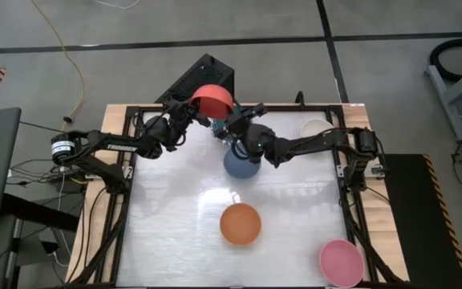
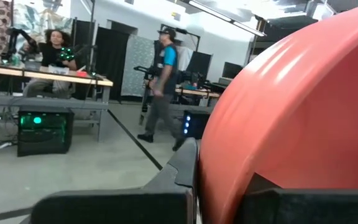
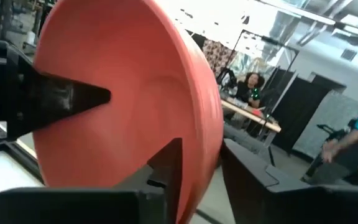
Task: Nest bowls inside each other
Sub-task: Stack the orange bowl on top of the green bowl
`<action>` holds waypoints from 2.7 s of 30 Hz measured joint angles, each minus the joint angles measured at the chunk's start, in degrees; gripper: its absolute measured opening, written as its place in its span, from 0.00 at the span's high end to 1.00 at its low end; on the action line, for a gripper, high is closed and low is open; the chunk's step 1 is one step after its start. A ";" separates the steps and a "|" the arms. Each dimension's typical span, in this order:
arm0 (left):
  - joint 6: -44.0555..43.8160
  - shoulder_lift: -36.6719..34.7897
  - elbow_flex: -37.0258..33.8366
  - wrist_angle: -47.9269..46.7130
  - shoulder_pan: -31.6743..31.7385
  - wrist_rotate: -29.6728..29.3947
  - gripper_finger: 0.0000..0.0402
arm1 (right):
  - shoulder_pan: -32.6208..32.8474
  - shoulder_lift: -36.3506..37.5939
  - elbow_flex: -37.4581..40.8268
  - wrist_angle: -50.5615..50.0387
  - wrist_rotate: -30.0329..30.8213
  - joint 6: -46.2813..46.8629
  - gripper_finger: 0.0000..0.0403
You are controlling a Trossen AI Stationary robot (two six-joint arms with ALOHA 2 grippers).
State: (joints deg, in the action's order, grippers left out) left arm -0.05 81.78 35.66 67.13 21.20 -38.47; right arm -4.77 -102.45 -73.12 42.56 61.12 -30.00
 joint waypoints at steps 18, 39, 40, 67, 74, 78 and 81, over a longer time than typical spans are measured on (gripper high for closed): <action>4.04 0.02 -0.02 -6.26 0.02 6.94 0.77 | -1.66 0.15 -0.09 -7.14 1.96 10.44 0.98; 10.62 -0.20 0.07 -10.06 -1.10 8.01 0.33 | -11.12 7.21 -3.52 -44.90 -21.09 39.16 0.98; 10.93 -0.18 0.07 -9.91 -1.10 7.85 0.33 | -11.78 7.21 -3.52 -46.69 -23.03 40.47 0.98; 11.27 -23.13 0.07 -41.17 -1.36 17.15 0.33 | -34.85 7.39 -3.48 -60.57 -69.09 52.30 0.98; 7.28 -27.80 0.07 -50.71 -1.36 22.95 0.33 | -35.83 3.85 -3.98 -58.32 -73.88 55.08 0.98; 7.09 -28.26 0.07 -54.79 -1.36 23.41 0.33 | -35.81 0.76 -6.96 -61.48 -74.92 55.01 0.98; 7.04 -28.24 0.07 -57.24 -1.36 23.27 0.33 | -35.88 -1.37 -11.25 -66.48 -74.94 54.04 0.98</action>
State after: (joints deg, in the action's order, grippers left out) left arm 6.98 53.54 35.73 9.88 19.84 -15.20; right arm -40.65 -103.82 -84.37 -23.91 -13.82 24.04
